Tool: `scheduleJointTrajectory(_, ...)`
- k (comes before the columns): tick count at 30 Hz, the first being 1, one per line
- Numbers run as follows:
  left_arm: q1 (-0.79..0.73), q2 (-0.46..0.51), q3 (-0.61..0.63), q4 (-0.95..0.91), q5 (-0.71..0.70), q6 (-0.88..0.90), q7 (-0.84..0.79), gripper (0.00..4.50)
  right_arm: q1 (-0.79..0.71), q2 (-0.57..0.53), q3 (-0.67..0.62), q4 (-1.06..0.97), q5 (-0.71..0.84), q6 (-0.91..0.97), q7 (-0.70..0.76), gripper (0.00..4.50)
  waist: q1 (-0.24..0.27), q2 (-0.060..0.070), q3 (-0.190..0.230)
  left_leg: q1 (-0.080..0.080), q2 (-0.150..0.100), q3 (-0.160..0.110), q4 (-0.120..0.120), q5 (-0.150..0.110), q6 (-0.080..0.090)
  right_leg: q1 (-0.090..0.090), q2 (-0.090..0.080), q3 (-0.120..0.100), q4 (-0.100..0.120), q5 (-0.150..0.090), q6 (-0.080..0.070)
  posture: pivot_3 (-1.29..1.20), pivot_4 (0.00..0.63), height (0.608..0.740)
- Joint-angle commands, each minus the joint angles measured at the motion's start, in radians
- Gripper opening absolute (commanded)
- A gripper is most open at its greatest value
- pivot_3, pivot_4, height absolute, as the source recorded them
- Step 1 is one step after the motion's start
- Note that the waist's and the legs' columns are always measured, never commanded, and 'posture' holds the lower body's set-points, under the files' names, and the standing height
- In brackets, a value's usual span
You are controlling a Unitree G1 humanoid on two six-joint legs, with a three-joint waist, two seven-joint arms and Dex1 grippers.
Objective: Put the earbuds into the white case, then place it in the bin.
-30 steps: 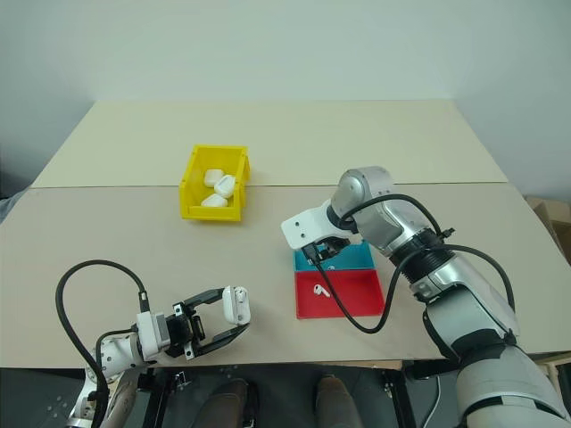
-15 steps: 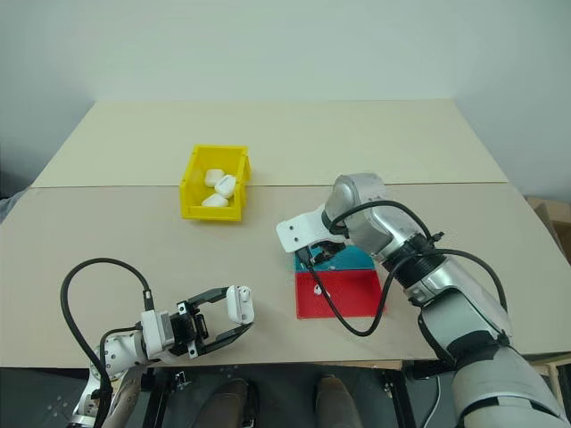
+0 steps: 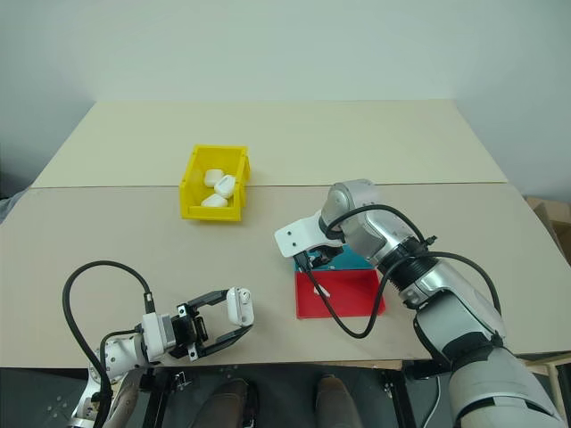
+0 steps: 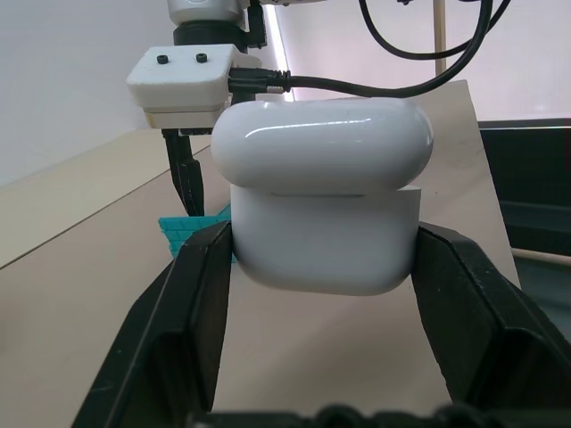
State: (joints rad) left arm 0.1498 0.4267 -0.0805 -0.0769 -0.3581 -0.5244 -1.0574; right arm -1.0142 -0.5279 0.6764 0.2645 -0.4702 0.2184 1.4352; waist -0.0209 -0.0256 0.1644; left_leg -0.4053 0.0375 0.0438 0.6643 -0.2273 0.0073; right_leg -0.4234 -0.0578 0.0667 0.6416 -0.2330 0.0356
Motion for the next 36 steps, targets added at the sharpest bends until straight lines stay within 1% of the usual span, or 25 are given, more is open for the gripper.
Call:
scheduleJointTrajectory(1,0.002,0.006,0.001,-0.029,-0.013,-0.029,0.004,2.74,0.005,-0.006,-0.004,-0.015,-0.003,-0.025,0.010,2.21,0.000,0.000,0.000,0.000,0.000,0.000,0.000,0.000,0.000,0.000,0.000,0.000,0.000,0.000,0.000,0.00,0.150,0.740)
scheduleJointTrajectory(3,0.003,0.009,0.002,-0.029,-0.016,-0.027,0.001,2.74,0.009,-0.009,-0.004,-0.017,-0.002,-0.033,0.012,1.71,0.000,0.000,0.000,0.000,0.000,0.000,0.000,0.000,0.000,0.000,0.000,0.000,0.000,0.000,0.000,0.00,0.150,0.740)
scheduleJointTrajectory(17,0.008,0.009,0.003,-0.031,-0.016,-0.029,0.007,2.74,0.016,-0.018,-0.005,-0.021,-0.013,-0.062,0.018,1.71,0.000,0.000,0.000,0.000,0.000,0.000,0.000,0.000,0.000,0.000,0.000,0.000,0.000,0.000,0.000,0.00,0.150,0.740)
scheduleJointTrajectory(20,0.008,0.010,0.003,-0.031,-0.016,-0.027,0.006,2.74,0.020,-0.018,-0.011,-0.025,-0.009,-0.064,0.018,1.12,0.000,0.000,0.000,0.000,0.000,0.000,0.000,0.000,0.000,0.000,0.000,0.000,0.000,0.000,0.000,0.00,0.150,0.740)
scheduleJointTrajectory(28,0.007,0.012,0.003,-0.028,-0.018,-0.027,0.003,2.74,0.030,-0.019,-0.022,-0.040,-0.010,-0.053,0.013,1.12,0.000,0.000,0.000,0.000,0.000,0.000,0.000,0.000,0.000,0.000,0.000,0.000,0.000,0.000,0.000,0.00,0.150,0.740)
scheduleJointTrajectory(32,-0.019,0.004,0.004,-0.038,-0.036,-0.019,0.005,2.74,0.028,-0.029,-0.088,-0.099,0.029,0.001,0.017,1.12,0.001,0.000,0.000,0.000,0.000,0.000,0.000,0.000,0.000,0.000,0.000,0.000,0.000,0.000,0.000,0.00,0.150,0.740)
scheduleJointTrajectory(36,-0.092,-0.016,0.000,-0.092,-0.079,0.039,0.036,2.74,0.021,-0.065,-0.258,-0.242,0.129,0.188,0.010,1.12,0.008,0.000,0.000,-0.002,0.000,-0.001,0.000,0.000,0.000,-0.001,0.000,0.000,0.000,0.000,0.000,0.00,0.150,0.740)
